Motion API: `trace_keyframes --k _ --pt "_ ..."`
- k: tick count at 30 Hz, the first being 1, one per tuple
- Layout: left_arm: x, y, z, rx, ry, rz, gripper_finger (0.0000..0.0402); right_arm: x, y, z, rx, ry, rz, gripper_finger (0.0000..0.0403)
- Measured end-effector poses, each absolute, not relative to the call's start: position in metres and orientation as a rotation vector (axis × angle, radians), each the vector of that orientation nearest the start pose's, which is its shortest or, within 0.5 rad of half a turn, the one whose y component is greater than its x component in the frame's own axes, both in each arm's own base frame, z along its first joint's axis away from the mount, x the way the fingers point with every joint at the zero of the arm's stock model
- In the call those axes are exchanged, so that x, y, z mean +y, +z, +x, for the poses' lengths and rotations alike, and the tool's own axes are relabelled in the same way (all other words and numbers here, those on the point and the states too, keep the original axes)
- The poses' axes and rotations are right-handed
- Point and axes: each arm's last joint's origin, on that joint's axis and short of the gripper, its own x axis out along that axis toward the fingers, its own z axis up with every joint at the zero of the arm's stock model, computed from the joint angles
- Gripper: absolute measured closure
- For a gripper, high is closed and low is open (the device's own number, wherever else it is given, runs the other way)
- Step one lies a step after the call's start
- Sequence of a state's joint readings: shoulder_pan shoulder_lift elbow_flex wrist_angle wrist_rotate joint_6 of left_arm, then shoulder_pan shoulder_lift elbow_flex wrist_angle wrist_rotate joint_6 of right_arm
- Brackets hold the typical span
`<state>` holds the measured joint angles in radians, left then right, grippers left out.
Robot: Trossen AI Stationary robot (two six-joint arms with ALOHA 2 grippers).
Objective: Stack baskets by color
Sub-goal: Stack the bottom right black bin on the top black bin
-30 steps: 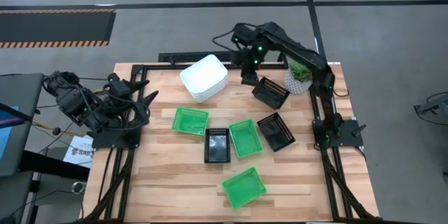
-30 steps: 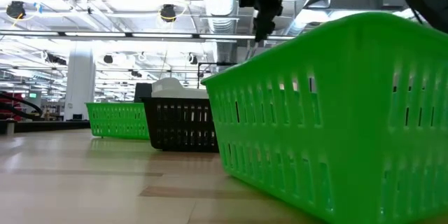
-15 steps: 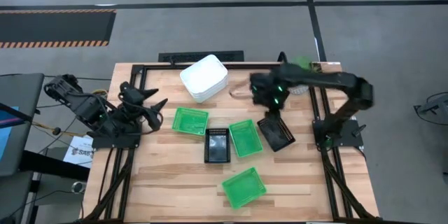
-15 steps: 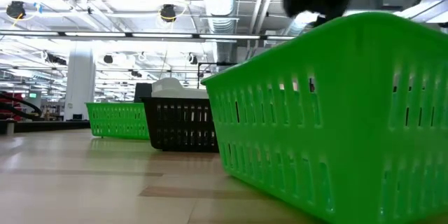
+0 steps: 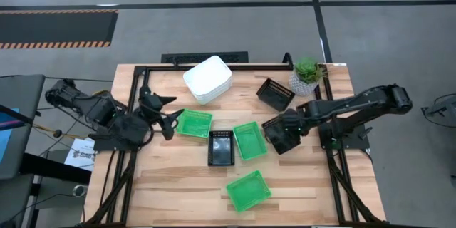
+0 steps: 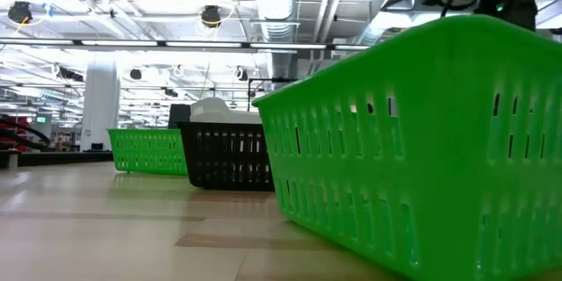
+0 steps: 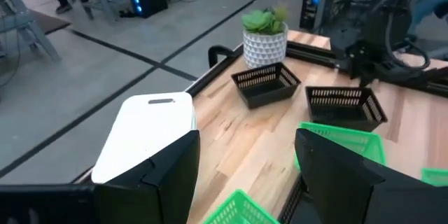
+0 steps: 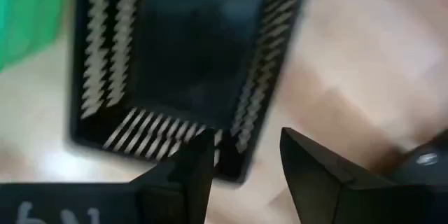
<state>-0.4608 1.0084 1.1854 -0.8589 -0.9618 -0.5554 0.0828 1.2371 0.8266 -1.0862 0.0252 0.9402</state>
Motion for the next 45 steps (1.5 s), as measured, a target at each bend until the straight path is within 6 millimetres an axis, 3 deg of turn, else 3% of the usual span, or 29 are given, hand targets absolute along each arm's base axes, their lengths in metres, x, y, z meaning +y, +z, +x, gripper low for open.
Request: trace_keyframes --k 6,19,24,27,34,39,45 --pt "-0.041 0.378 0.176 0.392 0.604 -0.068 0.0178 0.007 0.214 0.193 1.283 -0.747 0.601 0.0214" --pt "-0.021 0.369 0.197 0.505 0.593 -0.032 0.0178 0.001 0.191 0.207 1.384 -0.771 0.518 0.0217" --pt "-0.017 0.368 0.197 0.514 0.607 -0.013 0.0178 0.001 0.177 0.201 1.365 -0.783 0.545 0.0227" --pt "-0.015 0.368 0.198 0.518 0.616 -0.012 0.0178 0.001 0.175 0.198 1.369 -0.81 0.561 0.0258" --pt "-0.013 0.368 0.198 0.52 0.626 -0.01 0.0178 0.002 0.175 0.199 1.375 -0.784 0.555 0.0387" --pt "-0.013 0.368 0.198 0.521 0.624 -0.01 0.0178 0.004 0.183 0.203 1.39 -0.691 0.56 0.0388" --pt "-0.014 0.368 0.199 0.536 0.569 -0.015 0.0178 0.003 0.224 0.2 1.269 -0.583 0.552 0.0394"
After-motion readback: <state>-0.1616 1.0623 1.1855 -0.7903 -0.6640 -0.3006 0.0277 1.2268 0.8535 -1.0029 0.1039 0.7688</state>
